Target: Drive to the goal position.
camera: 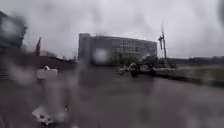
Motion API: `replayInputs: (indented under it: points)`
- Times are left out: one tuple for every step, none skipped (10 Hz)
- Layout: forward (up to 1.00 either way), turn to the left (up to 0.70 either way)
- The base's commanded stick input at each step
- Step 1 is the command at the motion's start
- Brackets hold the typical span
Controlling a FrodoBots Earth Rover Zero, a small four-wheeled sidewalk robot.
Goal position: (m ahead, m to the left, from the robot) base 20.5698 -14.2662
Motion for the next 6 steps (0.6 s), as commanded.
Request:
replayInputs:
  points:
    - [1.0,0.0]
    - [1.0,0.0]
    - [1.0,0.0]
    - [1.0,0.0]
    - [1.0,0.0]
    - [1.0,0.0]
